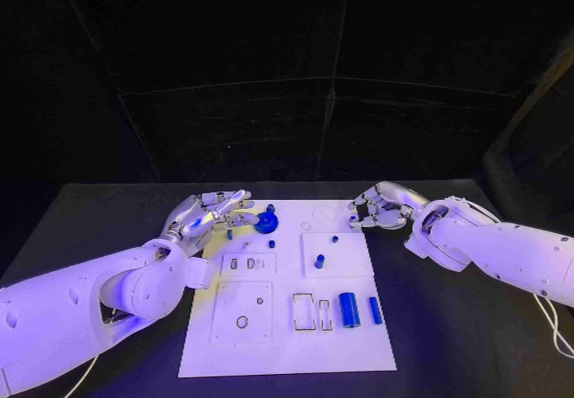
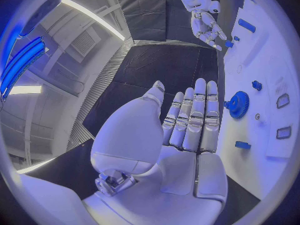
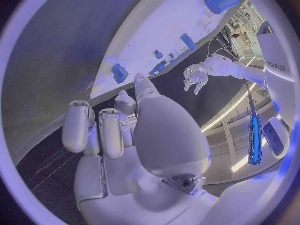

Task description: Assemble the parts on the task board

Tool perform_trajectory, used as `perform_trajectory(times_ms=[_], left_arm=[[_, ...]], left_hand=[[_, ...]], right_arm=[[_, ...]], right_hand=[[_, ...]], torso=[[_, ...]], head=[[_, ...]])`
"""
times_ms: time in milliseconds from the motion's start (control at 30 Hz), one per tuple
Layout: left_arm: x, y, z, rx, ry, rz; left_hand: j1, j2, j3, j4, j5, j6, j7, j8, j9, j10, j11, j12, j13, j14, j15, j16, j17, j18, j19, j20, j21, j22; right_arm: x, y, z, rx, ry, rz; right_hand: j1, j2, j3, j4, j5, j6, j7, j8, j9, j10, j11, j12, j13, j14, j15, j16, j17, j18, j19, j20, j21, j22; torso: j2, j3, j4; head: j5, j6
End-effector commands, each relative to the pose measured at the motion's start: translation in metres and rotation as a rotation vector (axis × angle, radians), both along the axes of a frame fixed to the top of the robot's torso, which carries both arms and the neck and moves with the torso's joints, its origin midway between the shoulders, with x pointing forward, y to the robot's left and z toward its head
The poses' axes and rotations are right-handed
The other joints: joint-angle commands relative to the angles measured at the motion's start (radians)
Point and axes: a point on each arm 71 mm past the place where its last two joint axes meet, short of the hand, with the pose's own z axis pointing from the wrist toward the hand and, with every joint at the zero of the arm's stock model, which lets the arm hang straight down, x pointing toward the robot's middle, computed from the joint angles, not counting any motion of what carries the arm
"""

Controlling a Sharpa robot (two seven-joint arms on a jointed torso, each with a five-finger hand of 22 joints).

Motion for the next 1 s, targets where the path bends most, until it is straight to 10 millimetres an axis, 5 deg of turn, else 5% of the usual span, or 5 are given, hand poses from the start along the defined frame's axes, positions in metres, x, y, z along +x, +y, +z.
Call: perform_trajectory(times_ms=[33, 1000], left_arm=[[-0.0002, -0.0012, 0.0015, -0.007, -0.011, -0.013], [0.0006, 0.0003, 0.0010, -0.005, -0.010, -0.010]], left_hand=[[0.008, 0.001, 0.000, -0.004, 0.002, 0.007, -0.001, 0.001, 0.001, 0.006, -0.001, 0.004, 0.000, 0.002, -0.003, -0.005, 0.001, 0.015, 0.003, 0.004, -0.005, -0.001], [0.008, 0.001, 0.000, -0.005, 0.002, 0.007, -0.001, 0.001, 0.001, 0.006, -0.001, 0.004, 0.000, 0.002, -0.003, -0.005, 0.002, 0.015, 0.004, 0.003, -0.005, -0.001]], right_arm=[[0.0011, 0.0009, -0.0016, -0.024, 0.008, 0.009], [0.0036, 0.0020, -0.0096, -0.067, 0.033, 0.006]], right_hand=[[0.012, 0.002, 0.001, -0.007, 0.004, -0.002, -0.003, 0.002, 0.001, -0.003, 0.000, 0.000, 0.001, 0.056, 0.001, -0.004, 0.019, 0.006, -0.006, 0.001, -0.003, 0.001], [0.027, 0.031, 0.003, -0.021, -0.029, 0.039, -0.010, 0.018, 0.008, 0.005, -0.006, 0.007, 0.006, 0.059, -0.004, -0.002, 0.026, 0.005, 0.000, -0.003, -0.001, 0.007]], torso=[[0.000, 0.0006, 0.0018], [0.001, 0.0006, 0.0029]], head=[[0.000, -0.002], [-0.002, -0.006]])
